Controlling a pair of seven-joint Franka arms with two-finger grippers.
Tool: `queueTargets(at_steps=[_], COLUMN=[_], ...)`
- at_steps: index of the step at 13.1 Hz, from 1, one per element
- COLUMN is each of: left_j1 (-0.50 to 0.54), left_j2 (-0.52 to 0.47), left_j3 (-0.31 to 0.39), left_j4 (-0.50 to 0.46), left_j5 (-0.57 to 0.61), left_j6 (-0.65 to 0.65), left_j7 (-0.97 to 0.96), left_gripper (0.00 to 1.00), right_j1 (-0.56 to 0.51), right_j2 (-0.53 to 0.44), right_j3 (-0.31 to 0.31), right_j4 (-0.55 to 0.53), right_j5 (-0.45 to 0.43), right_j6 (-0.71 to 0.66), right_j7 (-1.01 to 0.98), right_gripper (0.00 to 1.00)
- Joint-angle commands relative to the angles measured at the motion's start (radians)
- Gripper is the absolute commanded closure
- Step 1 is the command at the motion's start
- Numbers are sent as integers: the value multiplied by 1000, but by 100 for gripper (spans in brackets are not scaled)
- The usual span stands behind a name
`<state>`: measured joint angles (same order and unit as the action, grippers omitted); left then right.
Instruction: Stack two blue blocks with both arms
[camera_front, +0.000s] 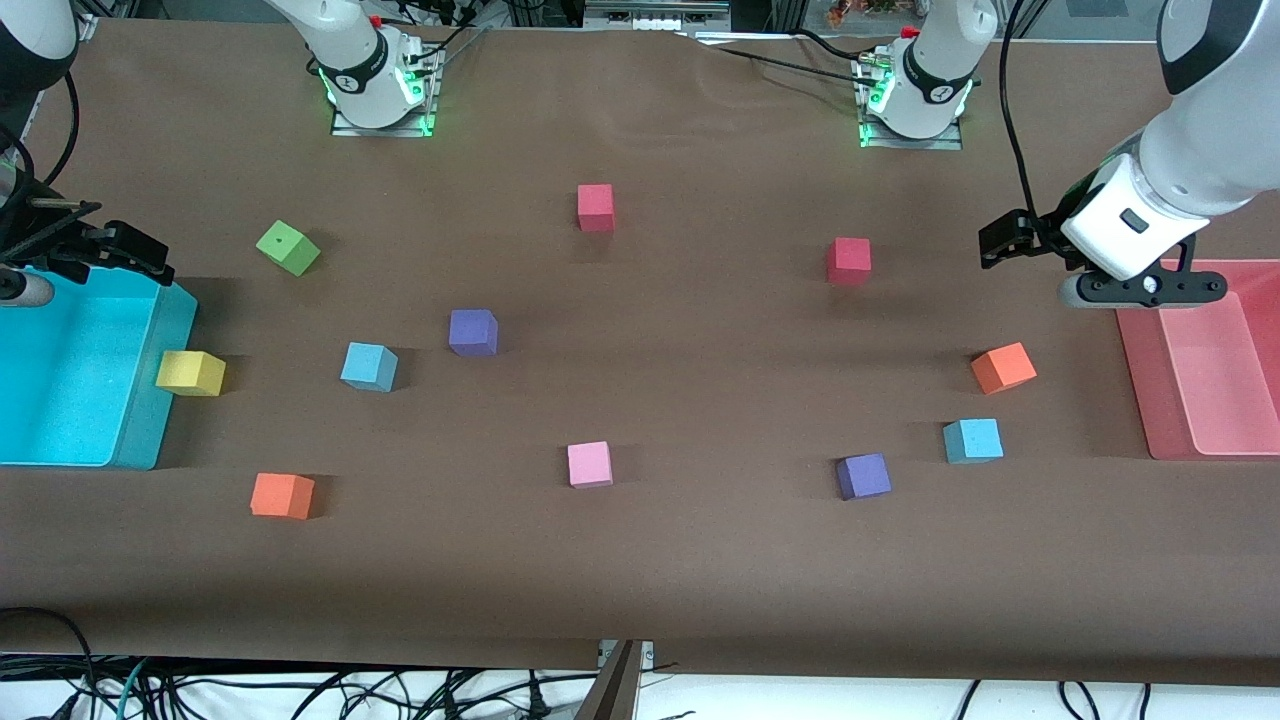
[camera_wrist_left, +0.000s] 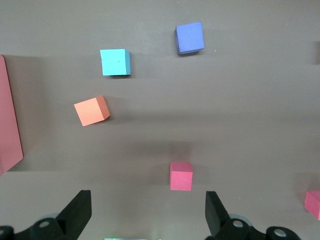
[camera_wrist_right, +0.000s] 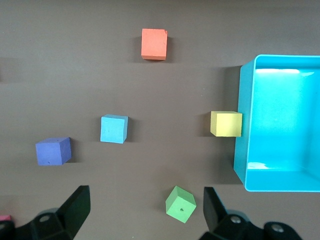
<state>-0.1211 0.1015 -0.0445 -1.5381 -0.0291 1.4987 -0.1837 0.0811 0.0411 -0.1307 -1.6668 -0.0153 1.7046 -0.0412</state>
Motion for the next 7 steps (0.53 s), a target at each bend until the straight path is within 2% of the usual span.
queueTargets(at_steps=[1, 7], left_j1=[-5, 1], left_j2=[-8, -6], left_j3=[2, 6], left_j4=[9, 7], left_j5=[23, 24], left_j6=[-12, -9], left_j7=[6, 9], left_gripper=[0, 0], right_j1=[0, 0], right_j2=[-9, -9], right_j3=[2, 2], right_j4=[-5, -7], right_j5=[-8, -8], right_j6=[-6, -6], right_j7=[-2, -3], right_gripper=[0, 0])
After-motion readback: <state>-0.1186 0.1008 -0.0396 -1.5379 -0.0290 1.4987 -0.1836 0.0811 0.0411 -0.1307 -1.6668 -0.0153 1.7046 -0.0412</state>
